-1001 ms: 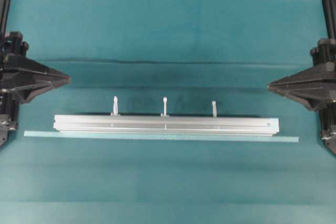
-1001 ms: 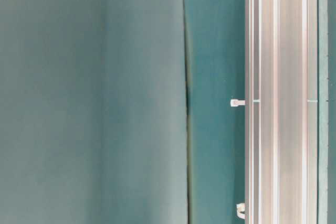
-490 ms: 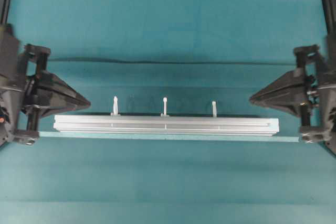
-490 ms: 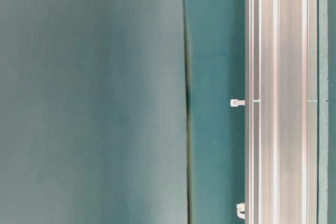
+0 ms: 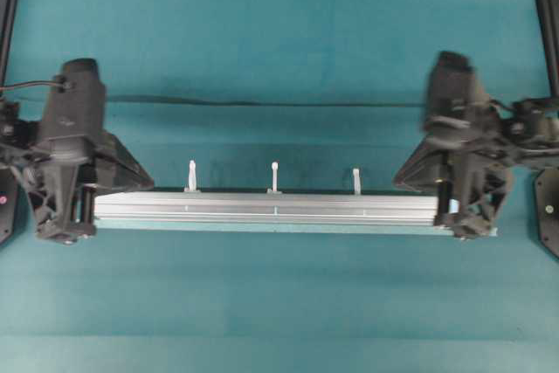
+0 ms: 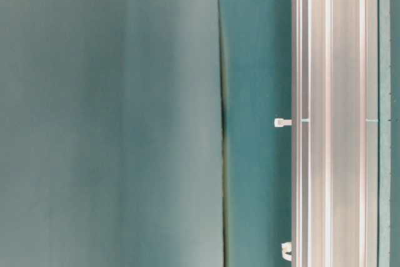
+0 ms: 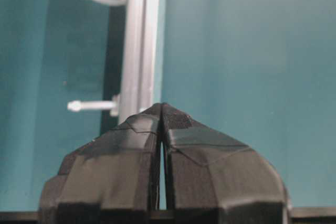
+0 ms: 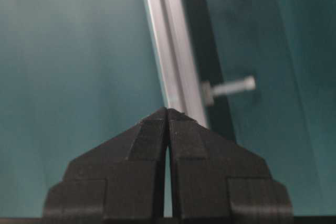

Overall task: Lift the large metal rail with both hands.
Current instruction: 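Move both grippers inward toward the two ends of the silver rail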

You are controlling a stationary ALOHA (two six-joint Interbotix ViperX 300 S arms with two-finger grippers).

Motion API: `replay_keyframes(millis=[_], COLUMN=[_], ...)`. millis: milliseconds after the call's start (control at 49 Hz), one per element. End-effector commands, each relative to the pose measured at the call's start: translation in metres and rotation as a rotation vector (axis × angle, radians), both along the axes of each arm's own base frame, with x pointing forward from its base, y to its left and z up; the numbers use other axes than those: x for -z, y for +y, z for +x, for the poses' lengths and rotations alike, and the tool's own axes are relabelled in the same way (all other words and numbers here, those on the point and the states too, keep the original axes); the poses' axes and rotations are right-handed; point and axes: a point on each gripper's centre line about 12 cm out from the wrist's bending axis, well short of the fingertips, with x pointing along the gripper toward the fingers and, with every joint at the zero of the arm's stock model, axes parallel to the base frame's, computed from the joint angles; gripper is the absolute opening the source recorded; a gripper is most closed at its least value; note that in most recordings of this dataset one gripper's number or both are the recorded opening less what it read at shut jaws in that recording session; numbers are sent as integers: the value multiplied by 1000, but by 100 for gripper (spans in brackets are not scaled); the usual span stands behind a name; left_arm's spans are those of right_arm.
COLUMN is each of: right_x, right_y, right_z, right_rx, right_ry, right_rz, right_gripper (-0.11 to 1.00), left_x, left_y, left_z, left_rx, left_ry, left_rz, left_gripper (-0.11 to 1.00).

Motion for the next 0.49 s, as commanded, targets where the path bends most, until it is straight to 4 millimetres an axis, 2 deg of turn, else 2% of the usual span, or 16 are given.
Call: replay_keyframes(millis=[0,245,470], right_x=[3,11,14], right_y=[-1,1,2], right_z=[7,20,28], right_rx=[-9,-81,-119], right_ry=[103,338,338], right_rz=[-13,-35,-52], right_gripper=[1,1,1], left_x=[-6,8,17], left_y=[2,2,2], left_z=[4,8,10], left_rx=[-4,1,3], left_ry=[27,216,259], left_rz=[6,19,22], left_gripper=[-2,-2,-2])
